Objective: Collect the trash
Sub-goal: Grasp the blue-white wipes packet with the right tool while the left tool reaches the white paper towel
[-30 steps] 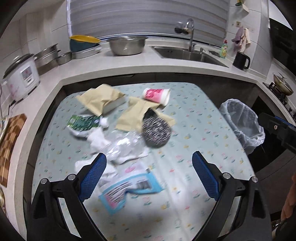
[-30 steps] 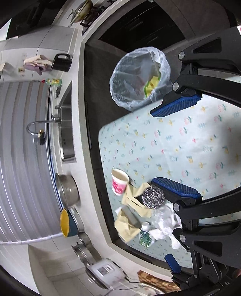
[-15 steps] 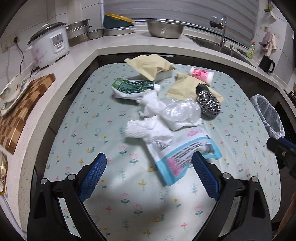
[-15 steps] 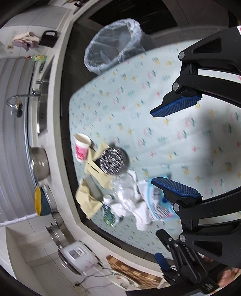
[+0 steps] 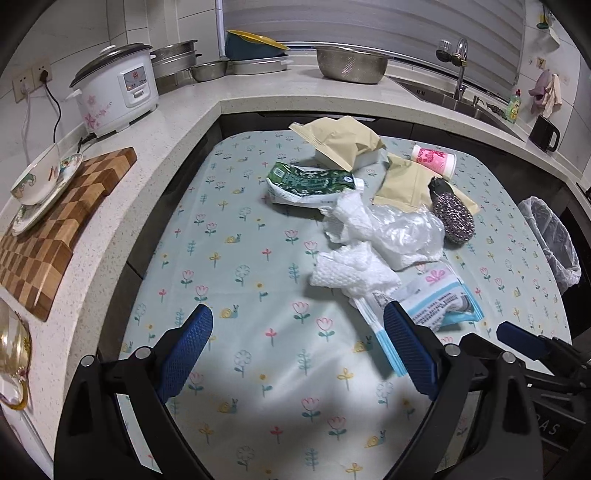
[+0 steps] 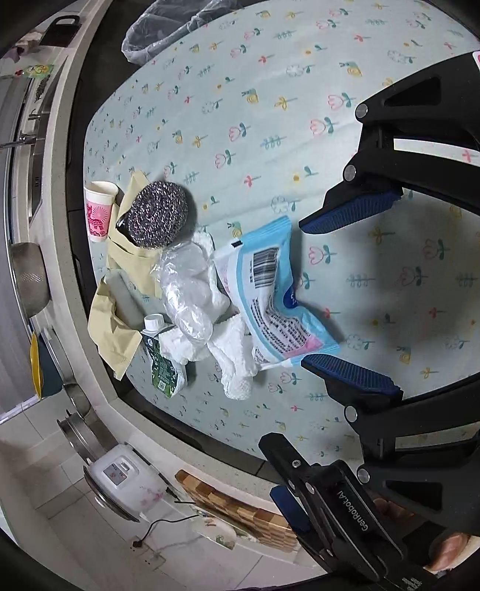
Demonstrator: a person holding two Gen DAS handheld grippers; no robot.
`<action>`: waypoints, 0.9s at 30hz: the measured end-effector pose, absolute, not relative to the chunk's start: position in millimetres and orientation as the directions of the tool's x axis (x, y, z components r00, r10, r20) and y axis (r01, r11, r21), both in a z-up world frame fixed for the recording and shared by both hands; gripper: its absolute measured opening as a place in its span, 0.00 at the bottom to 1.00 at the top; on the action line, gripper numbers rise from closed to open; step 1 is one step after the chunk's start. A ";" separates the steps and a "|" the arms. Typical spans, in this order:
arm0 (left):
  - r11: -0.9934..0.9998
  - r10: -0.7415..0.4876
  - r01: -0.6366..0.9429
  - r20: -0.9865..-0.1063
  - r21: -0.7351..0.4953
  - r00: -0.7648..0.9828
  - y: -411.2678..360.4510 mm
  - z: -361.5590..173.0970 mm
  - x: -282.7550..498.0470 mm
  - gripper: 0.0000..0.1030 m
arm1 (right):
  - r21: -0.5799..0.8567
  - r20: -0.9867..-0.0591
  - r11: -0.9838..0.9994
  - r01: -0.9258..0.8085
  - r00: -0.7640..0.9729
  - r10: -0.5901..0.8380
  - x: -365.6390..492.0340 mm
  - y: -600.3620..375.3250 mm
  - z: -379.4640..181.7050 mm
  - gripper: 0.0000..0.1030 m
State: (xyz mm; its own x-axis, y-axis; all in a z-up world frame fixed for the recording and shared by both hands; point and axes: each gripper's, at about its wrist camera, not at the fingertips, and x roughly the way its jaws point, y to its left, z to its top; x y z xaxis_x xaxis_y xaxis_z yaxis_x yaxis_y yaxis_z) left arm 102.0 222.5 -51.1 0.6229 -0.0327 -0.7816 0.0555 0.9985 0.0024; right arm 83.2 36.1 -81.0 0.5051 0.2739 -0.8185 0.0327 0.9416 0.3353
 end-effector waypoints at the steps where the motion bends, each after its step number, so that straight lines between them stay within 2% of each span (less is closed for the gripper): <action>1: 0.999 -0.032 0.053 -0.783 0.002 0.622 225.1 -51.3 104.5 0.87 | 0.351 -0.817 0.936 0.041 0.501 0.285 86.8 38.1 -82.9 0.62; 7: 0.999 -0.030 0.042 -0.791 -0.006 0.612 235.1 -55.4 118.9 0.87 | 0.424 -0.823 0.898 0.115 0.464 0.329 112.8 47.4 -102.9 0.55; 9: 0.999 -0.028 0.040 -0.791 -0.004 0.611 237.1 -56.8 123.5 0.87 | 0.441 -0.823 0.887 0.140 0.457 0.337 118.2 45.2 -109.3 0.49; 11: 0.999 -0.025 0.041 -0.793 0.000 0.609 236.5 -58.8 128.3 0.87 | 0.442 -0.829 0.881 0.168 0.452 0.330 124.0 42.4 -116.2 0.37; 16: 0.998 -0.049 0.056 -0.801 -0.020 0.597 228.1 -64.1 137.2 0.87 | 0.475 -0.815 0.862 0.174 0.456 0.357 127.2 31.2 -122.3 0.31; 20: 0.996 -0.070 0.080 -0.807 -0.029 0.587 214.8 -70.5 144.0 0.87 | 0.443 -0.814 0.885 0.145 0.480 0.328 120.8 22.8 -113.3 0.20; 27: 0.989 -0.124 0.140 -0.820 -0.054 0.558 183.9 -83.4 153.6 0.87 | 0.434 -0.800 0.883 0.178 0.527 0.287 105.5 -16.7 -99.6 0.18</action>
